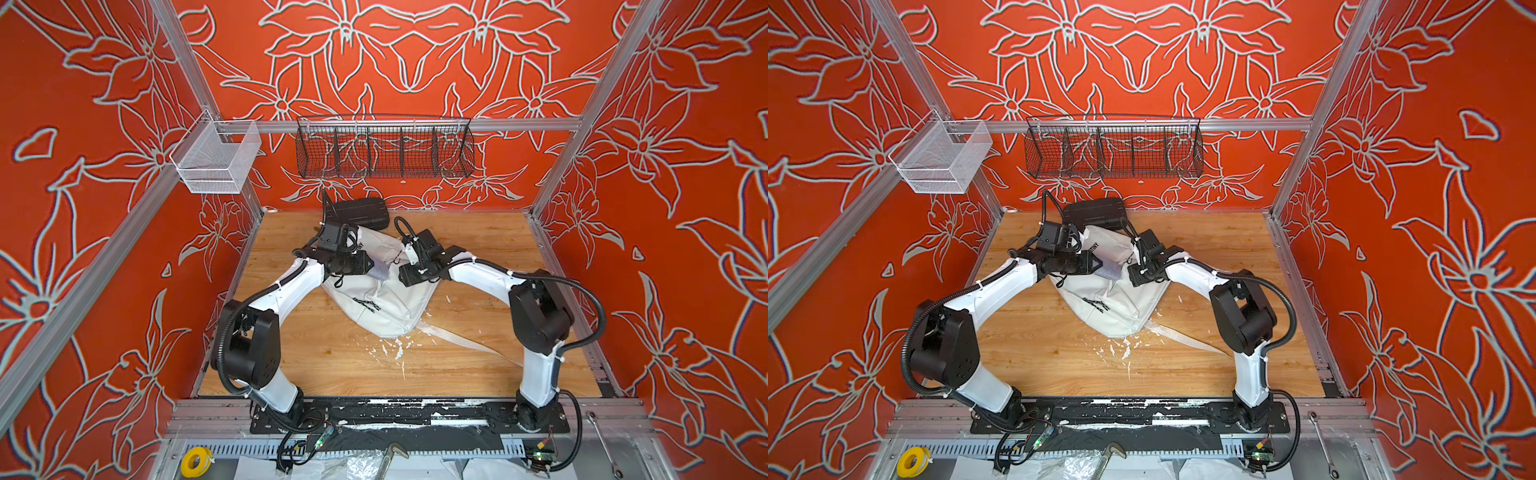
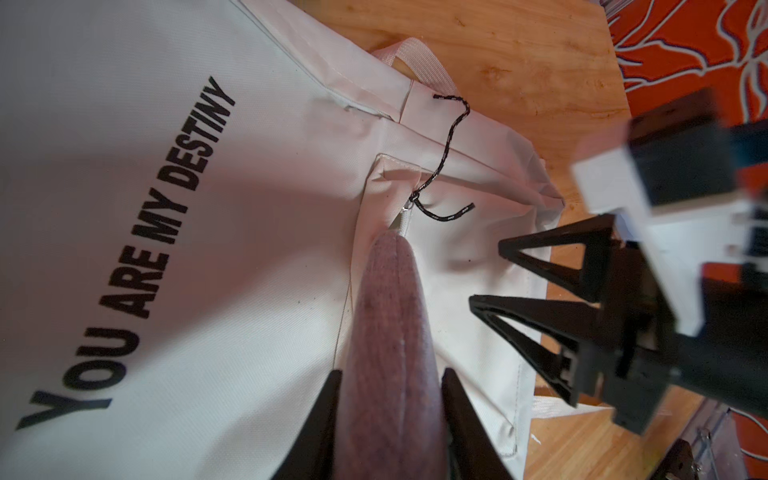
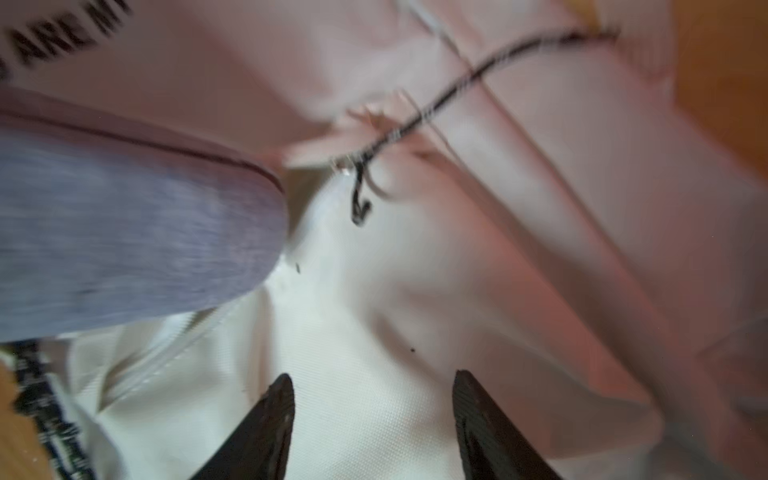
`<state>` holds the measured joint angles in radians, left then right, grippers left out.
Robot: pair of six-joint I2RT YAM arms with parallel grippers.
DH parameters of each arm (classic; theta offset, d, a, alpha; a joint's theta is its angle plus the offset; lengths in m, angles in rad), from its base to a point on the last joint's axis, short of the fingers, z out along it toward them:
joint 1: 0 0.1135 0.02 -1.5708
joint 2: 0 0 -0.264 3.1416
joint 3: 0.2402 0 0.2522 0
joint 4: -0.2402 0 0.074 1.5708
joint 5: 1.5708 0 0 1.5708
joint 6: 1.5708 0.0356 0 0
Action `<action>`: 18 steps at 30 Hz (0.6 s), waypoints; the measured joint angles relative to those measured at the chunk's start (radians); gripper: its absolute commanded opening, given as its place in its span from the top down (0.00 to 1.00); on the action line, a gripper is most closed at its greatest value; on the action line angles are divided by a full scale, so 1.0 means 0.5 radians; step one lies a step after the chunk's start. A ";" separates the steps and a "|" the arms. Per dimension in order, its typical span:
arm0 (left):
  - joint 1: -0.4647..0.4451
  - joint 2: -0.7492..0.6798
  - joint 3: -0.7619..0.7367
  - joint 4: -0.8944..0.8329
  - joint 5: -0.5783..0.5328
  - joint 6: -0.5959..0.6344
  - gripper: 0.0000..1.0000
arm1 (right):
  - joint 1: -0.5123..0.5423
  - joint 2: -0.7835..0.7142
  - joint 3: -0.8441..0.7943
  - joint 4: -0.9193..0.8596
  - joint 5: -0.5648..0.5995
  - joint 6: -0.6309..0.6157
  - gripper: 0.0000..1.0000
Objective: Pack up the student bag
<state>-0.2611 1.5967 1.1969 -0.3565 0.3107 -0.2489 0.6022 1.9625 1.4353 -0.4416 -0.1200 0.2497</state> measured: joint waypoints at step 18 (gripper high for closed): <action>-0.067 -0.010 -0.031 0.069 -0.281 0.014 1.00 | 0.002 0.323 0.272 -0.147 -0.009 0.208 0.95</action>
<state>-0.2947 1.5917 1.1816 -0.3218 0.1703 -0.2417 0.6029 2.1242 1.5711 -0.5152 -0.1246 0.3538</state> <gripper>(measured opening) 0.314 0.119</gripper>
